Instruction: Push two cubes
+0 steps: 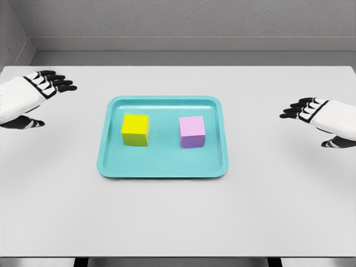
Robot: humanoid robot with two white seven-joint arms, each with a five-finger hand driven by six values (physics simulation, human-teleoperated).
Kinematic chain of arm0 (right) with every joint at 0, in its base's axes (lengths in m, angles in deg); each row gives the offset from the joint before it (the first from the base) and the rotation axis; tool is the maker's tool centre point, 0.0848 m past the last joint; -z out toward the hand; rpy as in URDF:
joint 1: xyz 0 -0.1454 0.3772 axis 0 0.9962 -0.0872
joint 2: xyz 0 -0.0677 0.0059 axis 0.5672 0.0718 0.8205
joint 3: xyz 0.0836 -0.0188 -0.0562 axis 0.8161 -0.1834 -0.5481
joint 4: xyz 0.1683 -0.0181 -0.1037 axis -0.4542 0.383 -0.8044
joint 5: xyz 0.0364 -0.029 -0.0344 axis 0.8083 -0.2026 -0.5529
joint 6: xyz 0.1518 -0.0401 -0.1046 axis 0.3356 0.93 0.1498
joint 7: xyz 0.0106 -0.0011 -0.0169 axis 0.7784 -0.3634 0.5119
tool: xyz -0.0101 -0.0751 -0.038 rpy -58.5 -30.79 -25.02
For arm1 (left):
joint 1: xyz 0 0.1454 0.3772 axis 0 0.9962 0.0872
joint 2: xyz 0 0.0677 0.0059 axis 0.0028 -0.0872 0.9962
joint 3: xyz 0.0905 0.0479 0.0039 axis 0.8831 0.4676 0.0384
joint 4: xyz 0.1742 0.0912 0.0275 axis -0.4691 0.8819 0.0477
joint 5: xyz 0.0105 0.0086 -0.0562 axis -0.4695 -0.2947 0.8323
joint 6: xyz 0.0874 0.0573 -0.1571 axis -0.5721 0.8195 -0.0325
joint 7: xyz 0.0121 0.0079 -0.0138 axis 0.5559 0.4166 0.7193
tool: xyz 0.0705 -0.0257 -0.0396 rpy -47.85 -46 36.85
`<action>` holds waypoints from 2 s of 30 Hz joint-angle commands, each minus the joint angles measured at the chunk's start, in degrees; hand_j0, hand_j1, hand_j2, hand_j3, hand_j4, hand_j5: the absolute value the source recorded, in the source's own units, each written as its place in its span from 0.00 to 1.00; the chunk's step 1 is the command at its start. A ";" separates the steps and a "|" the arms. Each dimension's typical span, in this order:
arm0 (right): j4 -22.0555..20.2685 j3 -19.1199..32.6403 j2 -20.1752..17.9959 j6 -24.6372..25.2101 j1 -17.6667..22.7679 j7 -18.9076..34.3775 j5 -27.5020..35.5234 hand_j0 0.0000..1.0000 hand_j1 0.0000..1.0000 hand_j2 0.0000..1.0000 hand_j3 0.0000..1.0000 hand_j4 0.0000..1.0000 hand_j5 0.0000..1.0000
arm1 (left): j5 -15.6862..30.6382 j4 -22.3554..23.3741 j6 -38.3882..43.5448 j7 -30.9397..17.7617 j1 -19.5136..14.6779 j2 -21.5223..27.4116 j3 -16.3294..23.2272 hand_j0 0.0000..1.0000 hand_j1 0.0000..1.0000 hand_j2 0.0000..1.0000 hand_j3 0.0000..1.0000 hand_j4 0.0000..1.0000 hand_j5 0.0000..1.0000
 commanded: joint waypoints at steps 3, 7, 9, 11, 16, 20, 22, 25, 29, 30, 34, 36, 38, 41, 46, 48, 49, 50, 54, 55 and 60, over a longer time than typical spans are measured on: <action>0.10 -0.17 0.03 0.11 0.00 0.06 0.25 1.00 1.00 1.00 1.00 1.00 1.00 | -0.45 -0.61 0.05 -1.02 -0.09 -0.88 0.99 1.00 1.00 1.00 1.00 1.00 1.00; 0.02 0.09 -0.32 0.11 0.00 -3.10 0.95 1.00 1.00 1.00 1.00 1.00 1.00 | -1.15 -0.53 0.05 -2.16 -0.35 -0.88 1.07 1.00 1.00 1.00 1.00 1.00 1.00; 0.45 0.09 -0.41 0.11 -1.14 -2.05 -0.62 1.00 1.00 1.00 1.00 1.00 1.00 | -4.23 -0.53 0.05 -2.52 -0.53 -0.97 1.07 0.93 0.93 0.93 0.93 0.93 0.93; 0.11 0.01 -0.41 0.11 -3.78 4.97 -4.41 0.88 0.88 0.88 0.88 0.88 0.88 | -5.11 -0.53 0.05 -2.60 -0.53 -1.23 1.25 0.79 0.79 0.79 0.79 0.79 0.79; 0.19 -3.86 2.93 0.11 -10.37 8.23 -12.67 0.79 0.79 0.79 0.79 0.79 0.79 | -6.52 -0.44 0.05 -4.10 -0.53 -1.32 1.34 0.72 0.72 0.72 0.72 0.72 0.72; -0.25 -7.73 2.93 0.11 -13.01 10.52 -12.76 0.76 0.76 0.76 0.76 0.76 0.76 | -10.29 0.35 0.05 -4.19 -0.97 -3.25 1.69 0.72 0.72 0.72 0.72 0.72 0.72; -0.07 -9.75 3.01 0.11 -14.59 10.52 -12.76 0.76 0.76 0.76 0.76 0.76 0.76 | -11.79 1.23 0.05 -5.24 -1.58 -5.71 1.86 0.73 0.73 0.73 0.73 0.73 0.73; 0.37 -13.79 4.07 0.11 -18.54 10.52 -12.76 0.77 0.77 0.77 0.77 0.77 0.77 | -12.58 2.64 0.05 -8.84 -3.87 -8.35 5.20 0.74 0.74 0.74 0.74 0.74 0.74; 3.79 -19.77 7.93 0.11 -24.78 10.52 -12.49 0.75 0.75 0.75 0.75 0.75 0.75 | -12.49 3.52 0.05 -9.46 -6.06 -9.49 7.05 0.74 0.74 0.74 0.74 0.74 0.74; 4.58 -21.26 9.17 0.11 -25.66 10.61 -12.76 0.75 0.75 0.75 0.75 0.75 0.75 | -12.49 3.78 0.05 -9.46 -6.59 -9.49 7.66 0.74 0.74 0.74 0.74 0.74 0.74; 6.96 -23.28 12.68 0.11 -27.25 11.77 -12.93 0.71 0.71 0.71 0.71 0.71 0.71 | -12.49 4.04 0.05 -9.46 -7.65 -9.49 8.46 0.74 0.74 0.74 0.74 0.74 0.74; 7.49 -23.55 13.82 0.11 -27.77 11.77 -12.93 0.71 0.71 0.71 0.71 0.71 0.71 | -12.49 4.04 0.05 -9.46 -7.82 -9.49 8.46 0.74 0.74 0.74 0.74 0.74 0.74; 10.12 -24.16 16.55 0.11 -27.86 11.77 -13.11 0.71 0.71 0.71 0.71 0.71 0.71 | -12.49 4.22 0.05 -9.46 -7.91 -9.49 8.81 0.74 0.74 0.74 0.74 0.74 0.74; 11.97 -24.16 17.87 0.11 -28.04 11.77 -14.69 0.71 0.71 0.71 0.71 0.71 0.71 | -12.23 4.22 0.05 -9.46 -8.00 -9.49 8.81 0.74 0.74 0.74 0.74 0.74 0.74; 11.62 -24.69 19.10 0.11 -28.48 11.77 -16.89 0.70 0.70 0.70 0.70 0.70 0.70 | -12.32 4.40 0.05 -9.46 -8.44 -9.58 8.90 0.74 0.74 0.74 0.74 0.74 0.74; 11.53 -24.96 19.63 0.11 -28.83 11.77 -17.24 0.70 0.70 0.70 0.70 0.70 0.70 | -12.32 4.31 0.05 -9.46 -8.61 -9.93 9.60 0.74 0.74 0.74 0.74 0.74 0.74; 11.44 -24.96 19.63 0.11 -28.83 11.77 -17.33 0.70 0.70 0.70 0.70 0.70 0.70 | -12.32 4.31 0.05 -9.46 -8.70 -9.93 9.95 0.74 0.74 0.74 0.74 0.74 0.74; 11.36 -24.96 19.63 0.11 -28.83 11.77 -17.33 0.70 0.70 0.70 0.70 0.70 0.70 | -12.32 4.31 0.05 -9.46 -8.79 -10.02 10.12 0.74 0.74 0.74 0.74 0.74 0.74; 8.81 -25.48 19.63 0.11 -28.83 11.77 -17.33 0.69 0.69 0.69 0.69 0.69 0.69 | -12.32 4.31 0.05 -9.46 -8.79 -10.11 10.30 0.74 0.74 0.74 0.74 0.74 0.74; 7.58 -25.57 19.63 0.11 -28.83 11.77 -17.33 0.69 0.69 0.69 0.69 0.69 0.69 | -12.32 4.31 0.05 -9.46 -8.79 -10.20 10.48 0.74 0.74 0.74 0.74 0.74 0.74; 6.43 -26.01 19.63 0.11 -28.74 11.77 -17.59 0.69 0.69 0.69 0.69 0.69 0.69 | -12.40 4.22 0.05 -9.46 -8.88 -10.46 10.92 0.74 0.74 0.74 0.74 0.74 0.74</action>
